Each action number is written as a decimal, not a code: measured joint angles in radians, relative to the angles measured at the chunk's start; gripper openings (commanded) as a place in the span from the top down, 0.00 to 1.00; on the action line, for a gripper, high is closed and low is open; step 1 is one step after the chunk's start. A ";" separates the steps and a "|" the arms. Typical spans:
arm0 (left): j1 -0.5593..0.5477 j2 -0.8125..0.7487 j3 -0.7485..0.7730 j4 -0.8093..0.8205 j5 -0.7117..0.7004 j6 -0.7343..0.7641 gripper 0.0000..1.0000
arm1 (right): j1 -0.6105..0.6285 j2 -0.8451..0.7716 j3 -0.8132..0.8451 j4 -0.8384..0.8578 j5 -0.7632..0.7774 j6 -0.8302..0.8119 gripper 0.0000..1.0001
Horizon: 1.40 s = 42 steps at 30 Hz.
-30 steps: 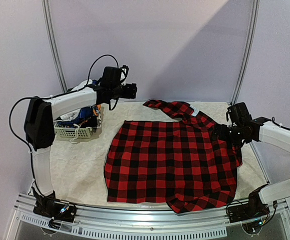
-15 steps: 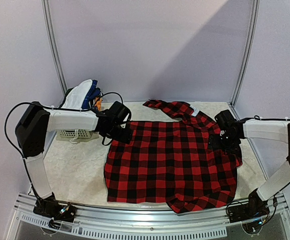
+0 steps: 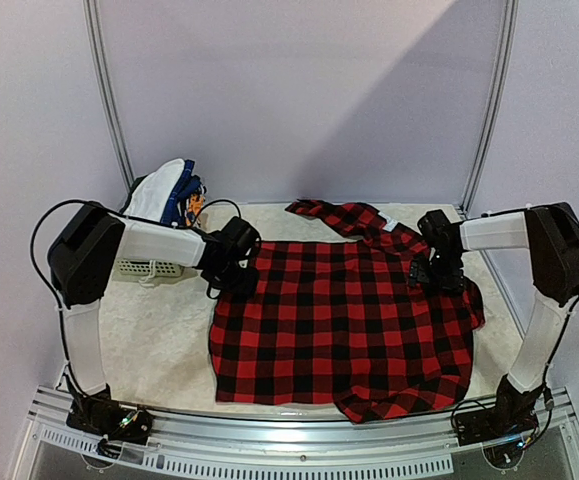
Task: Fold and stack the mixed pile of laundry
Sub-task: Adjust the flattened shirt at the center of the board.
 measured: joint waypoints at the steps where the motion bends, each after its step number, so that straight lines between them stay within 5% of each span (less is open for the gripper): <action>1: 0.009 0.005 0.008 0.000 -0.001 0.000 0.38 | -0.006 0.021 0.026 -0.007 -0.002 -0.006 0.01; 26: 0.186 0.277 0.419 -0.053 0.057 0.013 0.40 | -0.082 0.488 0.760 -0.212 -0.079 -0.127 0.01; 35: 0.189 0.266 0.419 -0.069 0.068 0.043 0.28 | -0.084 0.497 0.795 -0.243 -0.093 -0.153 0.01; 42: 0.140 0.056 0.264 -0.055 0.022 0.102 0.12 | -0.066 0.315 0.687 -0.251 -0.098 -0.169 0.01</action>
